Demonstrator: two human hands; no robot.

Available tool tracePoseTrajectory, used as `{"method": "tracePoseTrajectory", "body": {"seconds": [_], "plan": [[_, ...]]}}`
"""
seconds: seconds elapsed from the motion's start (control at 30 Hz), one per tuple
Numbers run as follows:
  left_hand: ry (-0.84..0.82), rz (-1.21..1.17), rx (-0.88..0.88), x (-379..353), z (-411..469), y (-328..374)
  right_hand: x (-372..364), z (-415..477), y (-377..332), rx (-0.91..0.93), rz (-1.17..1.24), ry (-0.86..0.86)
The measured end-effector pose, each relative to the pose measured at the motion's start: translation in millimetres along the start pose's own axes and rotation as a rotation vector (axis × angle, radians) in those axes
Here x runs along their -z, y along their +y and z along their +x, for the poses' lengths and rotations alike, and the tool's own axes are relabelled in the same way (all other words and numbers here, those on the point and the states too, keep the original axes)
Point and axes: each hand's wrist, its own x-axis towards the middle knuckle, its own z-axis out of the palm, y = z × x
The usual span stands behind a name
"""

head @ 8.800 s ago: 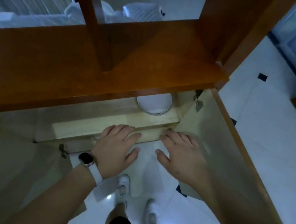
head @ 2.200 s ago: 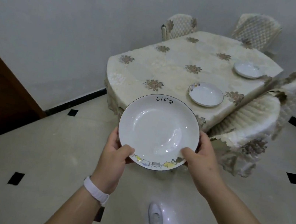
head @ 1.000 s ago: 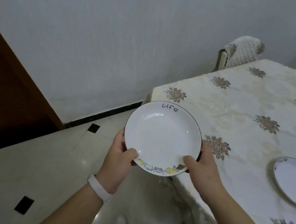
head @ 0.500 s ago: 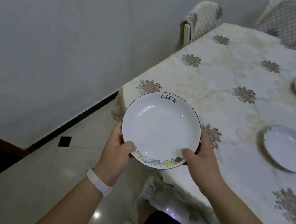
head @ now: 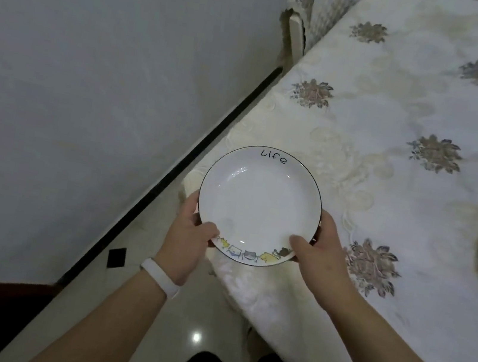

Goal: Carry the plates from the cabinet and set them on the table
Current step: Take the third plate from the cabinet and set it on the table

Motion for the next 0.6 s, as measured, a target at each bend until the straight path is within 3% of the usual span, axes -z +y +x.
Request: {"method": "tracePoseTrajectory", "body": {"seconds": [0.3,0.6], "plan": [[-0.097,0.019,0.036,-1,73,31,-13,46,-27,-0.034,0.032,0.143],[-0.393,0.082,0.075,13,162,49,-52,83,-42,-0.150,0.081,0.401]]}}
